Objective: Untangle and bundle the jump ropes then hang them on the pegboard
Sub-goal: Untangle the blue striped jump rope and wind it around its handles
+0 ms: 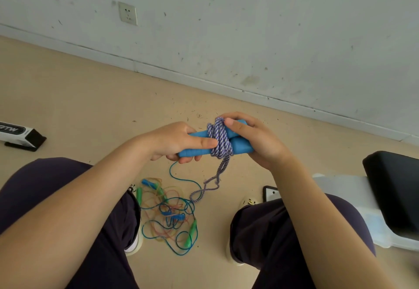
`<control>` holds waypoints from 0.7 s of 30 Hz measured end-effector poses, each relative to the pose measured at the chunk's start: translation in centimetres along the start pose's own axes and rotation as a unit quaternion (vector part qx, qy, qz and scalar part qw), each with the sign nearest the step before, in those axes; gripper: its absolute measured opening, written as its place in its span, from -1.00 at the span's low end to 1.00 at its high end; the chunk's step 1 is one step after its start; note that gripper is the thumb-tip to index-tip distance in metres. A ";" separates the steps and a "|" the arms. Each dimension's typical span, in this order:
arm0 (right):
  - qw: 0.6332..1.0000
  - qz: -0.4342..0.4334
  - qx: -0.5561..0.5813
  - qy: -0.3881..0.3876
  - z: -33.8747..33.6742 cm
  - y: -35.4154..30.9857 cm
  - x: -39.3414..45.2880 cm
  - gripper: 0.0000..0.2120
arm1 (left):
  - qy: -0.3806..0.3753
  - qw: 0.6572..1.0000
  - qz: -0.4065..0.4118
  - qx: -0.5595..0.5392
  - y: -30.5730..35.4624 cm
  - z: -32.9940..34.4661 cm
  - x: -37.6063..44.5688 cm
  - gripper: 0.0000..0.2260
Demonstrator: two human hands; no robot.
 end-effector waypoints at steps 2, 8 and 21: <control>1.000 0.002 0.029 -0.009 -0.2 0.1 0.0 -0.65 | 0.014 0.999 0.005 -0.034 0.1 -0.1 0.0 -0.48; 0.998 0.009 0.059 -0.020 1.0 1.1 0.2 -0.77 | 0.072 0.983 0.013 -0.170 0.4 -0.2 0.4 -0.43; 0.994 0.004 -0.103 0.044 1.7 1.2 0.9 -0.74 | 0.097 0.961 0.060 -0.251 0.3 -0.6 0.4 -0.65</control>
Point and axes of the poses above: each hand's wrist, its own x-axis towards the middle knuckle, its own z-axis out of the palm, y = z × x, the point moved 1 cm from there along x, towards the middle knuckle, and after that the axes turned 2 degrees about -y, right-handed, at the moved point
